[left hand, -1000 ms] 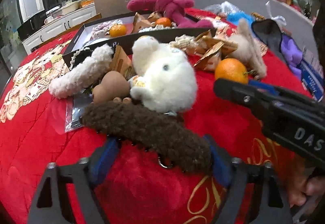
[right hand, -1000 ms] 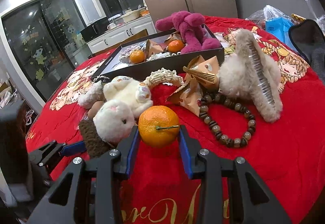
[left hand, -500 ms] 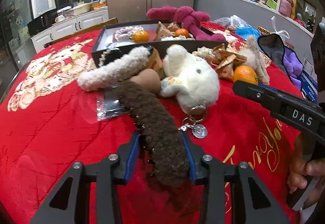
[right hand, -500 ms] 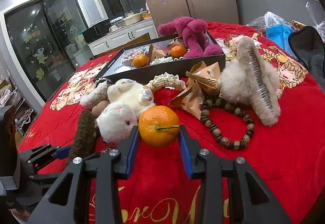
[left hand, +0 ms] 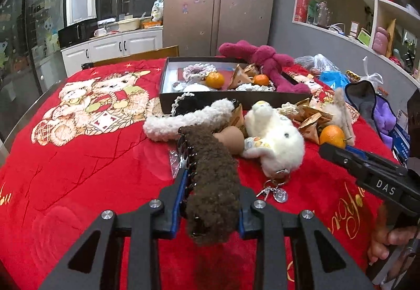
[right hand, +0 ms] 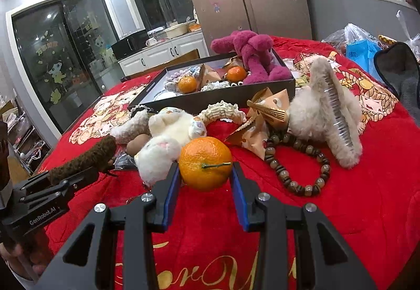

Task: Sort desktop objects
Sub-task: 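Carry the orange and brown fuzzy stick over the black tray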

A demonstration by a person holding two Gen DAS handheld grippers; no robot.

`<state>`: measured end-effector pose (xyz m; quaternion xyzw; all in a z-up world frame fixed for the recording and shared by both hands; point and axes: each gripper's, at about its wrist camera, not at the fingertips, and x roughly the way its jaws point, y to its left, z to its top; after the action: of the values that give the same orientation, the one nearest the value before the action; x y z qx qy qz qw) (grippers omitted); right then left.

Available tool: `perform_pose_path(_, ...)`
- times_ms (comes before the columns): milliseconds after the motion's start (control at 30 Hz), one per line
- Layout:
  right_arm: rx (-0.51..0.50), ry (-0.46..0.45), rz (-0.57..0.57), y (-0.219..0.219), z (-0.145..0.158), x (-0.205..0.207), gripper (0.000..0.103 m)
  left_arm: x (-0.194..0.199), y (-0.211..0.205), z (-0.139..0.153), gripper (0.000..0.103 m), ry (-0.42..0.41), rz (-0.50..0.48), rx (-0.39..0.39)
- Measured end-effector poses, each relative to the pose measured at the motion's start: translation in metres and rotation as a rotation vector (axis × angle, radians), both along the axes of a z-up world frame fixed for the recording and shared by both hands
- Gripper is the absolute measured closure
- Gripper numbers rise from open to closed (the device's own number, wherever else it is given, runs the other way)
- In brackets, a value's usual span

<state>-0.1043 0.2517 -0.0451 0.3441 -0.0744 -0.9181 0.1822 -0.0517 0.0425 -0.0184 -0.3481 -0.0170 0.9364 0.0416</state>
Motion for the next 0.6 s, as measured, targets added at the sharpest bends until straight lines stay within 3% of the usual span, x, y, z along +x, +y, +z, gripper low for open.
perform_pose_path(600,0.01,0.026,0.034,-0.0052,0.0036,0.0064,0.064,0.0001,0.0035,-0.0005,0.072,0.012,-0.019,-0.004)
